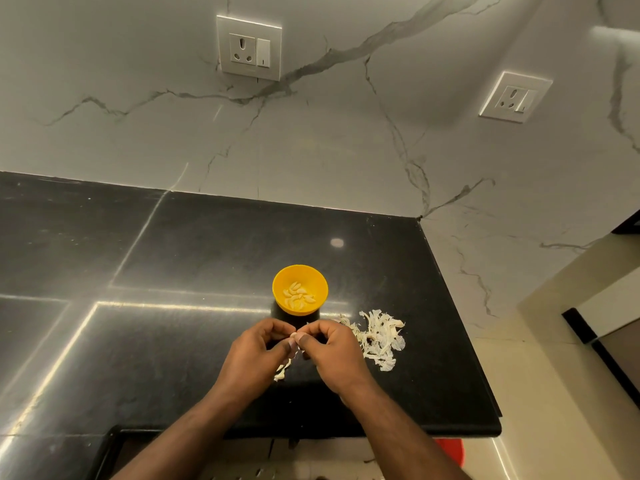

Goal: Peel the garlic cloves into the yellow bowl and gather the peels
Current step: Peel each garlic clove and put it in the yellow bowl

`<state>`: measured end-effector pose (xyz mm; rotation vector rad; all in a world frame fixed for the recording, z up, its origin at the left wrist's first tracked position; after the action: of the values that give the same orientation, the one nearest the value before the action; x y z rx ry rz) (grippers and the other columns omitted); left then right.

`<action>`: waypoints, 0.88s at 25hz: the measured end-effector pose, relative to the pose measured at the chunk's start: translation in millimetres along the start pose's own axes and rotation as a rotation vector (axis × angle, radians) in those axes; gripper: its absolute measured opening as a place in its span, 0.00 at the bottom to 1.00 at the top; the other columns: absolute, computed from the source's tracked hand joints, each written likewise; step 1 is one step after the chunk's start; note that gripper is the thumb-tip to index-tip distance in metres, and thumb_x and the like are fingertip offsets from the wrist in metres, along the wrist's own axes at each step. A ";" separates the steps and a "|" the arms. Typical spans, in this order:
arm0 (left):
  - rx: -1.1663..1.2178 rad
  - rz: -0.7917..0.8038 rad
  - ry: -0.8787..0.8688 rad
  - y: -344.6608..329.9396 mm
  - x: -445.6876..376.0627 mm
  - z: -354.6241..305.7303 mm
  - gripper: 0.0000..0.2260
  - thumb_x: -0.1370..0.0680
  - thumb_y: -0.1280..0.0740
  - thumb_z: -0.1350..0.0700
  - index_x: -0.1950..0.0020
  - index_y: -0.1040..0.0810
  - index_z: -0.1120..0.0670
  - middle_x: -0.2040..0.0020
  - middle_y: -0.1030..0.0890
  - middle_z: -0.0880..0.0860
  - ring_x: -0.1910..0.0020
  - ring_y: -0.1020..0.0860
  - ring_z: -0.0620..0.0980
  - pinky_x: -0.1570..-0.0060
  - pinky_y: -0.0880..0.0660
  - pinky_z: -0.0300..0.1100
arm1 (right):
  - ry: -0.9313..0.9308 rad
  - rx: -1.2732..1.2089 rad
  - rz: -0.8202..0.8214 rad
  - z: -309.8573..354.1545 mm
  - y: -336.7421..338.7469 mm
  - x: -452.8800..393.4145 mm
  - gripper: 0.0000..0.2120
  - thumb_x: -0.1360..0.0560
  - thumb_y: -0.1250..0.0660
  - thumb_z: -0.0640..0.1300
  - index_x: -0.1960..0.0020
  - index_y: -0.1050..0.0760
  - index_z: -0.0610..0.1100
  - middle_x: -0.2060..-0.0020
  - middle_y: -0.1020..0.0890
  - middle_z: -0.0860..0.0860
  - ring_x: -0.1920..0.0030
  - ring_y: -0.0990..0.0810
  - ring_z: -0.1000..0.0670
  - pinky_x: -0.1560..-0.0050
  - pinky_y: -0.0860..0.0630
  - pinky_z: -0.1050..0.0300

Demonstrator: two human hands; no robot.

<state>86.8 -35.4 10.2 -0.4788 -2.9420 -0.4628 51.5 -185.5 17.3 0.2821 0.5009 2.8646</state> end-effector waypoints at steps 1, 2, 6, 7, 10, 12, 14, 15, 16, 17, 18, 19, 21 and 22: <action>0.031 -0.004 0.009 0.3 -0.5 -0.2 0.05 0.23 0.27 0.58 0.51 0.18 0.47 0.58 0.14 0.46 0.57 0.15 0.46 0.52 0.17 0.50 | -0.008 -0.026 0.011 1.6 0.2 0.3 0.03 0.25 0.28 0.45 0.56 0.16 0.47 0.62 0.14 0.51 0.62 0.17 0.54 0.58 0.19 0.56; 0.053 -0.006 0.013 0.6 -0.8 -0.2 0.05 0.23 0.27 0.59 0.52 0.17 0.48 0.58 0.14 0.47 0.58 0.15 0.48 0.52 0.17 0.52 | -0.020 -0.053 0.026 2.7 0.2 0.6 0.03 0.25 0.28 0.44 0.56 0.16 0.47 0.62 0.14 0.50 0.63 0.18 0.54 0.60 0.21 0.58; 0.064 -0.014 0.019 3.7 -2.7 2.4 0.05 0.25 0.25 0.58 0.53 0.15 0.48 0.58 0.13 0.48 0.58 0.15 0.48 0.51 0.17 0.53 | -0.049 -0.056 0.052 3.9 1.7 -0.1 0.02 0.27 0.28 0.43 0.57 0.15 0.45 0.64 0.15 0.47 0.65 0.20 0.56 0.62 0.24 0.60; 0.064 -0.011 0.020 3.8 -2.9 3.5 0.05 0.25 0.25 0.58 0.53 0.15 0.48 0.58 0.13 0.48 0.57 0.15 0.48 0.51 0.17 0.53 | -0.049 -0.043 0.049 3.8 1.7 0.0 0.03 0.27 0.27 0.43 0.57 0.15 0.45 0.64 0.15 0.47 0.66 0.20 0.56 0.62 0.24 0.59; 0.064 0.006 0.011 1.9 -2.5 4.6 0.07 0.26 0.24 0.59 0.54 0.14 0.47 0.58 0.13 0.48 0.56 0.15 0.48 0.50 0.18 0.53 | -0.029 0.021 0.031 4.4 0.7 0.6 0.04 0.29 0.28 0.46 0.59 0.16 0.47 0.67 0.16 0.48 0.68 0.21 0.56 0.63 0.24 0.55; 0.073 0.009 0.005 1.9 -4.4 6.4 0.09 0.26 0.24 0.61 0.56 0.14 0.46 0.57 0.13 0.49 0.56 0.15 0.49 0.50 0.18 0.53 | -0.013 0.092 0.018 5.0 0.1 0.7 0.04 0.29 0.28 0.47 0.60 0.17 0.47 0.67 0.16 0.50 0.68 0.21 0.56 0.63 0.23 0.52; 0.063 0.003 -0.002 2.9 -6.7 7.2 0.10 0.26 0.25 0.62 0.56 0.13 0.46 0.58 0.13 0.49 0.56 0.15 0.49 0.51 0.18 0.51 | 0.002 0.141 0.014 6.0 -1.5 0.9 0.04 0.28 0.29 0.46 0.60 0.18 0.47 0.67 0.17 0.50 0.67 0.22 0.57 0.62 0.24 0.52; 0.057 -0.001 -0.003 3.0 -7.6 7.4 0.10 0.25 0.25 0.63 0.56 0.14 0.46 0.58 0.13 0.49 0.57 0.15 0.49 0.53 0.19 0.49 | 0.011 0.163 0.012 6.7 -2.5 1.1 0.05 0.27 0.30 0.47 0.60 0.19 0.47 0.67 0.17 0.50 0.67 0.23 0.57 0.63 0.25 0.53; 0.055 -0.003 -0.006 2.8 -8.3 7.0 0.11 0.25 0.26 0.63 0.55 0.14 0.46 0.58 0.13 0.49 0.57 0.15 0.48 0.54 0.19 0.48 | 0.021 0.190 0.007 7.2 -3.4 1.0 0.05 0.27 0.31 0.47 0.60 0.20 0.47 0.66 0.18 0.51 0.67 0.24 0.57 0.63 0.26 0.54; 0.053 -0.004 -0.011 2.5 -8.3 6.3 0.11 0.25 0.26 0.64 0.55 0.14 0.46 0.59 0.13 0.48 0.58 0.15 0.48 0.55 0.20 0.46 | 0.027 0.218 0.002 7.4 -4.0 0.6 0.05 0.27 0.31 0.48 0.60 0.21 0.47 0.66 0.18 0.51 0.67 0.24 0.58 0.63 0.27 0.54; 0.048 -0.004 -0.020 2.0 -8.3 5.4 0.12 0.25 0.26 0.64 0.56 0.14 0.46 0.59 0.13 0.48 0.58 0.15 0.48 0.55 0.20 0.45 | 0.029 0.241 -0.003 7.6 -4.0 0.4 0.05 0.27 0.32 0.48 0.60 0.21 0.48 0.66 0.19 0.51 0.67 0.25 0.58 0.64 0.28 0.55; 0.042 -0.004 -0.026 1.7 -8.8 4.9 0.12 0.25 0.26 0.65 0.56 0.14 0.46 0.59 0.13 0.48 0.58 0.15 0.48 0.55 0.20 0.45 | 0.029 0.258 -0.007 8.1 -3.6 0.3 0.05 0.27 0.32 0.48 0.60 0.22 0.48 0.66 0.19 0.52 0.67 0.25 0.58 0.64 0.29 0.57; 0.031 0.003 -0.034 1.9 -10.7 6.6 0.12 0.25 0.26 0.64 0.56 0.14 0.45 0.59 0.13 0.47 0.57 0.15 0.48 0.54 0.18 0.49 | 0.034 0.274 -0.009 9.2 -3.0 0.7 0.05 0.27 0.32 0.47 0.60 0.22 0.48 0.66 0.19 0.53 0.67 0.26 0.59 0.66 0.31 0.60; 0.027 0.011 -0.037 2.0 -11.2 7.8 0.12 0.26 0.26 0.64 0.57 0.14 0.45 0.58 0.13 0.47 0.57 0.15 0.49 0.52 0.18 0.51 | 0.036 0.275 -0.010 9.3 -3.0 0.7 0.05 0.27 0.32 0.47 0.61 0.22 0.48 0.66 0.19 0.53 0.67 0.26 0.59 0.66 0.31 0.61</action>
<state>97.4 -34.3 1.4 -0.5049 -2.9755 -0.4167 53.5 -179.7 24.9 0.2710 0.9031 2.7922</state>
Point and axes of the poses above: each hand's wrist, its own x-axis away from the middle knuckle, its own y-axis out of the back of the hand, z = x × y, the point moved 6 cm from there along -x, towards the middle knuckle
